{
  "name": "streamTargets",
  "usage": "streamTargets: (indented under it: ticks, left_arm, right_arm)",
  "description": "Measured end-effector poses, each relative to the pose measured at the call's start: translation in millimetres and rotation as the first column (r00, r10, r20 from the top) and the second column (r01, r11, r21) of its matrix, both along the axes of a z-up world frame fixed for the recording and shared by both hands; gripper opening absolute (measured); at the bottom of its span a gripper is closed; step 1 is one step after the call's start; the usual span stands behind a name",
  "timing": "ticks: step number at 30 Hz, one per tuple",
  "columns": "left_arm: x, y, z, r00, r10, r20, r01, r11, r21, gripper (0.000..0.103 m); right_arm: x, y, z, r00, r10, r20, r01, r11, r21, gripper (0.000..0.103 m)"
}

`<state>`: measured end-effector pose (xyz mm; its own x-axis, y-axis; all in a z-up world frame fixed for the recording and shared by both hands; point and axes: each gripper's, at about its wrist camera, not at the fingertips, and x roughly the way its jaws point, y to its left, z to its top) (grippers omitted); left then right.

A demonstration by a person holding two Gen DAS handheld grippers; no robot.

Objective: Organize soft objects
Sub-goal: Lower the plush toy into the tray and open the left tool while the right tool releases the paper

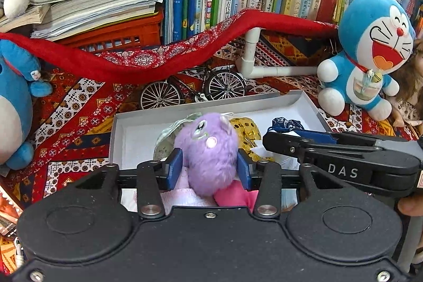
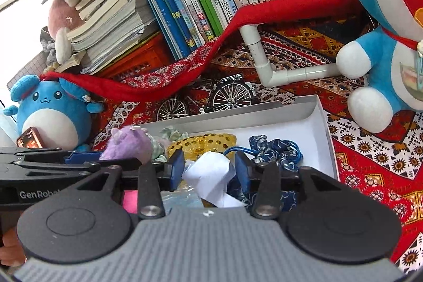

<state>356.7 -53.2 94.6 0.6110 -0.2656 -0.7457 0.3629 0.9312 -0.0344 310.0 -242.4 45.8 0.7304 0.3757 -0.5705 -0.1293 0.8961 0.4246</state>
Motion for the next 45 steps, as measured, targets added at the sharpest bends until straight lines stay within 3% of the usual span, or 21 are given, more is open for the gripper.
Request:
streamTargets:
  ticks: [11,24,32,39,45]
  left_arm:
    - [-15,6,10,1.0,0.006,0.02,-0.007,1.0,0.008,0.052]
    - [-48,16,22,0.998,-0.003,0.062,0.002,1.0,0.012,0.071]
    - [-94,17,37,0.995,-0.073,0.075,0.072,0.997,0.02,0.073]
    - [-129,10,45,0.987,-0.159,0.036,0.158,0.987,0.044,0.073]
    - [-147,6,43,0.984,-0.178,-0.013,0.178,0.983,0.046,0.072]
  right_arm:
    - [-16,-1,9,0.999,0.018,0.033,-0.018,1.0,-0.006,0.057]
    - [-43,-3,25,0.994,0.055,0.097,-0.052,0.998,-0.033,0.056]
    - [-76,-11,36,0.984,0.112,0.139,-0.102,0.991,-0.082,0.067]
    - [-114,-9,36,0.962,0.235,0.14,-0.205,0.958,-0.203,0.075]
    - [-143,7,26,0.919,0.381,0.101,-0.335,0.891,-0.306,0.077]
